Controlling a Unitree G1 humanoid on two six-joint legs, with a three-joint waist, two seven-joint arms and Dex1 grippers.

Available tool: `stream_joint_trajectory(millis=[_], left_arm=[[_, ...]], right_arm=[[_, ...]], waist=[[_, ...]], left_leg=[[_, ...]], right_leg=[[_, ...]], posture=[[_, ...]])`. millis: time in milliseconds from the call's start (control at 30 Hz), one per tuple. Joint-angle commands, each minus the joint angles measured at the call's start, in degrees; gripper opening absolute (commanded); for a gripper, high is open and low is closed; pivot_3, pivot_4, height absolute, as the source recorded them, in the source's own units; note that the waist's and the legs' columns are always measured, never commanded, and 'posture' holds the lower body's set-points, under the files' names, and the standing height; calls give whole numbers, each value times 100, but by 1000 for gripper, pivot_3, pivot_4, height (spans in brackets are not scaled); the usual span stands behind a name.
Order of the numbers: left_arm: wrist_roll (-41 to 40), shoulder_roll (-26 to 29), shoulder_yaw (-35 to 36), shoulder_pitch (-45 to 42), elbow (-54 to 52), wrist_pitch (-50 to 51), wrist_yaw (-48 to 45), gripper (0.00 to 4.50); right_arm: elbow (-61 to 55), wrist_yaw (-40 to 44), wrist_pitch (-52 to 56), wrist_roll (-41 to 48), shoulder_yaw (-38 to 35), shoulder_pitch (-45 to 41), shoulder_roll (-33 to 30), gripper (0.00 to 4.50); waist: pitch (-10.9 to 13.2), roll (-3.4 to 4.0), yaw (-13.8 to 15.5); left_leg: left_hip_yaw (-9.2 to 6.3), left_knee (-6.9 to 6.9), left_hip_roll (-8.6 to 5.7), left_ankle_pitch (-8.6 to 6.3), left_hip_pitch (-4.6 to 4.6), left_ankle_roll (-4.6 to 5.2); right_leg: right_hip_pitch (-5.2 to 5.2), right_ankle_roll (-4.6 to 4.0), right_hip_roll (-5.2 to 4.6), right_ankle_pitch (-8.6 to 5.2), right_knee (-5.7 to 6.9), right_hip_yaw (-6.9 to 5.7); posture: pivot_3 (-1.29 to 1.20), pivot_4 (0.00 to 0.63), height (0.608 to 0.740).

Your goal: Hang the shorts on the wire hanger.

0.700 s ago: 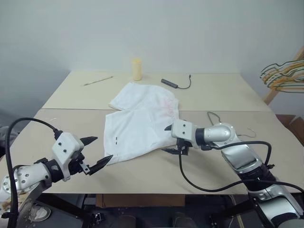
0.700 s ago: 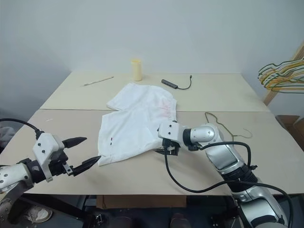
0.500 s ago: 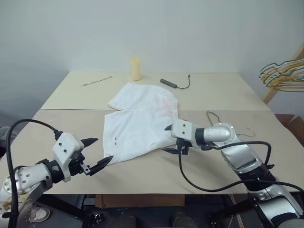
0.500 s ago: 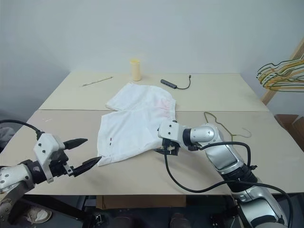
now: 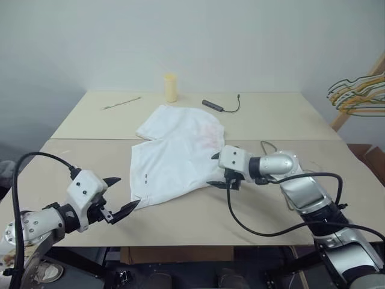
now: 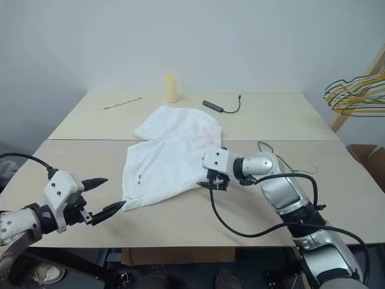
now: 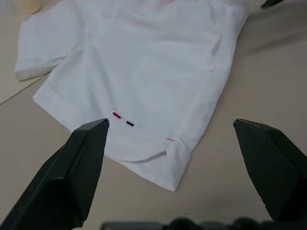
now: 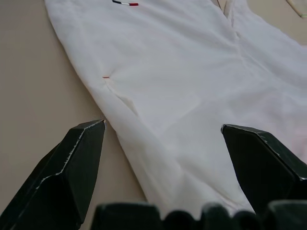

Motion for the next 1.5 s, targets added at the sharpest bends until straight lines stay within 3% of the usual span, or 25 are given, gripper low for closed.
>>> stream_joint_trajectory(millis=[33,267,433,667,767,1000,1167,1500], left_arm=[[105,190,-51,116,-62,-266,-361,4500],[1029,758,-1118,-344,585,-764,-686,4500],[1422,335,-2002,-1539,1625,-912,-542,4500],[1791,-67,-2835,-2395,2747,-968,-802,4500],[1782,-244,-2934,-2661,3186,-799,-864,3929],[1968,-349,-3034,-2921,3601,-812,-922,1642],[2024,-319,-3020,-2907,3629,-919,-918,54],[2222,-193,-2929,-2816,3529,-1230,-877,21]], right_arm=[[-87,-32,-63,21,-283,-141,-37,4479],[-295,-100,-11,-40,-269,114,-25,4479],[-324,-215,66,-50,-319,133,32,4479],[-510,-367,232,-58,-390,251,13,4479],[-592,-429,341,-61,-421,309,0,4500],[-482,-478,206,-405,-309,393,-282,4500],[573,-729,-1284,-1474,248,130,-599,4500],[3159,-1268,-3261,-2360,851,-952,269,4500]], waist=[[1,1,2],[1,2,12],[2,5,-1],[1,2,-112],[1,2,-150],[0,2,-218],[0,1,-303],[-1,3,-468]], left_leg=[[0,-1,0,0,0,0],[1,2,-1,1,1,0],[2,2,0,1,1,0],[4,1,-3,0,-6,0],[3,2,-3,0,-5,0],[2,7,-2,1,0,0],[5,8,-2,1,2,0],[5,7,-3,1,4,0]], right_leg=[[0,0,0,0,-1,0],[1,0,-1,-1,1,-2],[0,0,5,1,3,-1],[-4,-1,1,3,1,1],[-2,-1,1,3,2,1],[2,1,3,4,9,1],[2,2,2,4,8,2],[2,1,1,8,9,12]], posture=[[104,0,740],[87,0,740],[64,0,740],[37,0,740],[14,0,740],[5,0,740],[-15,0,740],[7,0,740]])
